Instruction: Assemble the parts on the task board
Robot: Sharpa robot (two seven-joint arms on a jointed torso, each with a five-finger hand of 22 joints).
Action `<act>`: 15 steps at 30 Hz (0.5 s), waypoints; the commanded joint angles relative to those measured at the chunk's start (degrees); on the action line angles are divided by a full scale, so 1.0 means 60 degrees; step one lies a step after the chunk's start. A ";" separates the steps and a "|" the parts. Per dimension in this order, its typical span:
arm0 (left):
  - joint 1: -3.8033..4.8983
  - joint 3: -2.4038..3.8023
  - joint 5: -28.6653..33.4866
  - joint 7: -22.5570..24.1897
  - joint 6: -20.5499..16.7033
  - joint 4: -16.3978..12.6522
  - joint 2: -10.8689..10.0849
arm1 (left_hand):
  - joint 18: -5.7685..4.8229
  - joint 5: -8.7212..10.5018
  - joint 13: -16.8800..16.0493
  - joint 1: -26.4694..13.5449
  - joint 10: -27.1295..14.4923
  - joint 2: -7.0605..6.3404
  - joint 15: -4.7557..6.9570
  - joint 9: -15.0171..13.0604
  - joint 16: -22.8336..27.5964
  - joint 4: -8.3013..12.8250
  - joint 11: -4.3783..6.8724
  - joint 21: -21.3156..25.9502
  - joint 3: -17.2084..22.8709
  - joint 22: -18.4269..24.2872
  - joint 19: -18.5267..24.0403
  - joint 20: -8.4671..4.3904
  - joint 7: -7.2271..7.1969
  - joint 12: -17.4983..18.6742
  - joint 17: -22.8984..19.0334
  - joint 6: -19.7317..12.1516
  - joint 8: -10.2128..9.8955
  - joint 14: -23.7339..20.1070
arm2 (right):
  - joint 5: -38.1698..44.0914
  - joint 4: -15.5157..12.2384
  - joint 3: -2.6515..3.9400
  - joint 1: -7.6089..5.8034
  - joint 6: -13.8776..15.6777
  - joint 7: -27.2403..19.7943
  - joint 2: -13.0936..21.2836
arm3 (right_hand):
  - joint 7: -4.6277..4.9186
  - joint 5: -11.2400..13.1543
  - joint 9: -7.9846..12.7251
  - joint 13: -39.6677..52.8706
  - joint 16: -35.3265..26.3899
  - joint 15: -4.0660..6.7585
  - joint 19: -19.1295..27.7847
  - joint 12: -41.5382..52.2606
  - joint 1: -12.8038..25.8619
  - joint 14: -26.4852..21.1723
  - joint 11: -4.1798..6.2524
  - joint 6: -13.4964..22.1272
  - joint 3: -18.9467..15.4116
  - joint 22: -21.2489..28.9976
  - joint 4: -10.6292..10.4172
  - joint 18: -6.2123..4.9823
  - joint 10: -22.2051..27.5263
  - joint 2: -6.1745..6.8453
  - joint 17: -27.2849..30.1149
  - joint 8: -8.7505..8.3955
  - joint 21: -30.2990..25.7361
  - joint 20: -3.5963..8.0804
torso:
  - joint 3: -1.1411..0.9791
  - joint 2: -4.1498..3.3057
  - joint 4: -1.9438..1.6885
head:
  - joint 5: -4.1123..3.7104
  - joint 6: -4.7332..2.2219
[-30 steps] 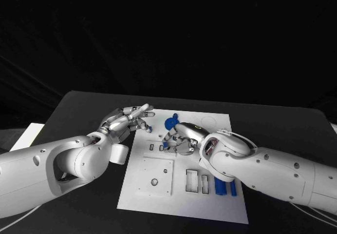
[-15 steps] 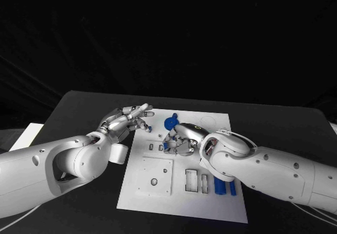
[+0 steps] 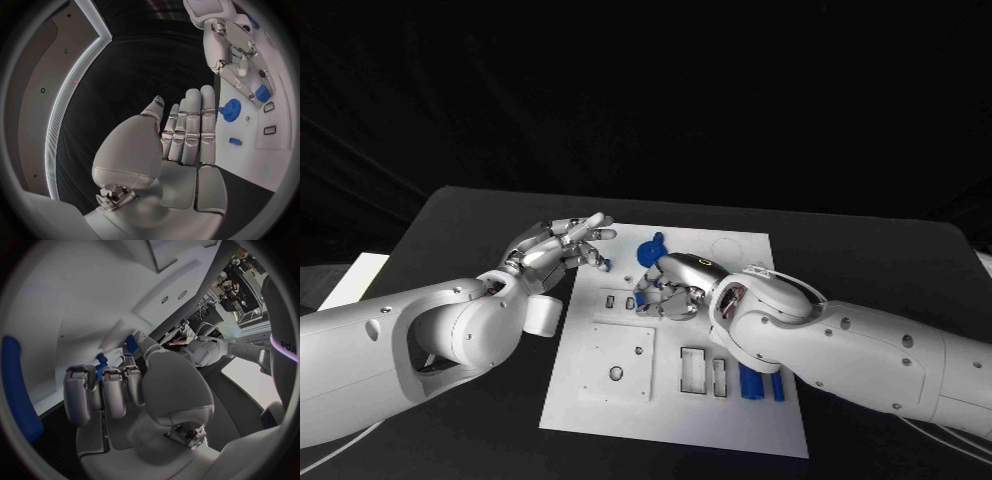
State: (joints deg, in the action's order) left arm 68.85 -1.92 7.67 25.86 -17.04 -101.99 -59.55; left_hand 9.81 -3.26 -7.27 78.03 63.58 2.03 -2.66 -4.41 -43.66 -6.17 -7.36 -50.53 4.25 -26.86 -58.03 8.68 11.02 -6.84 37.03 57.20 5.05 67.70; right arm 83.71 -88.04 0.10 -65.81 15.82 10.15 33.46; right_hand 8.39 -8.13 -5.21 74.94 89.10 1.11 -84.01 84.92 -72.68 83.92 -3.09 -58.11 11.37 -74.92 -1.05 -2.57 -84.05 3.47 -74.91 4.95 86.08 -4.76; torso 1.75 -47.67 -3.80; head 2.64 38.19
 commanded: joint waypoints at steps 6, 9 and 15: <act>0.0007 0.0006 0.0017 0.0089 0.0178 -0.0012 0.0012 | 0.0123 -0.0016 -0.0009 0.0002 -0.0053 0.0085 -0.0014 0.0009 0.0063 0.0041 0.0021 -0.0056 -0.0007 0.0003 0.0060 0.0017 0.0038 0.0055 0.0010 -0.0025 -0.0058 -0.0061 | 0.0169 0.0042 -0.0054 0.0064 -0.0097 0.0355 0.0003 | 0.0010 0.0671 0.0002 0.1955 -0.0035 -0.0074 -0.0299 -0.0131 0.0374 0.0930 -0.0080 0.0186 -0.0435 -0.1049 -0.0289 0.0114 -0.0456 0.0072 -0.2151 -0.0079 -0.0007 -0.0092 | -0.0002 -0.0002 0.0005 | -0.0015 -0.0017; 0.0007 0.0006 0.0017 0.0085 0.0187 -0.0011 0.0014 | 0.0123 -0.0016 -0.0009 0.0002 -0.0053 0.0085 -0.0014 0.0009 0.0063 0.0041 0.0021 -0.0056 -0.0007 0.0003 0.0060 0.0017 0.0038 0.0055 0.0010 -0.0025 -0.0058 -0.0061 | 0.0185 0.0022 -0.0054 0.0065 0.0082 0.0308 0.0004 | 0.0031 0.0833 0.0006 0.1924 -0.0037 -0.0089 -0.0295 -0.0186 0.0472 0.0930 -0.0106 0.0321 -0.0640 -0.1042 -0.0445 0.0113 -0.0423 0.0110 -0.2149 -0.0119 -0.0012 -0.0103 | -0.0004 0.0000 0.0005 | -0.0023 -0.0021; 0.0007 0.0005 0.0017 0.0069 0.0169 0.0017 0.0025 | 0.0123 -0.0015 -0.0010 -0.0006 -0.0054 0.0085 -0.0014 0.0009 0.0063 0.0041 0.0020 -0.0060 -0.0007 0.0003 0.0063 0.0018 0.0039 0.0056 0.0012 -0.0025 -0.0060 -0.0060 | 0.0546 -0.0128 -0.0054 0.0107 0.0976 0.0011 0.0056 | 0.0120 0.0843 0.0052 0.1859 -0.0048 -0.0149 -0.0300 -0.0297 0.0575 0.0925 -0.0180 0.0676 -0.0990 -0.1053 -0.0719 0.0116 -0.0357 0.0188 -0.2128 -0.0205 -0.0009 -0.0149 | -0.0008 0.0001 -0.0004 | -0.0014 -0.0013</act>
State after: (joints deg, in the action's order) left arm 68.85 -1.92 7.68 25.82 -17.02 -101.94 -59.50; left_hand 9.81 -3.26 -7.26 78.02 63.58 2.03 -2.66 -4.41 -43.66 -6.17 -7.36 -50.53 4.25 -26.86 -58.03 8.68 11.02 -6.83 37.02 57.20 5.05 67.70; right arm 84.68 -88.66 -0.19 -65.33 17.76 10.45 33.61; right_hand 9.16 -3.31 -4.95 74.93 89.10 0.71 -84.10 83.50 -69.66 83.92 -3.91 -54.28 5.69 -74.91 -5.42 -2.58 -84.03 4.67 -74.90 3.83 86.08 -5.26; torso 1.71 -47.68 -3.78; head 2.50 38.06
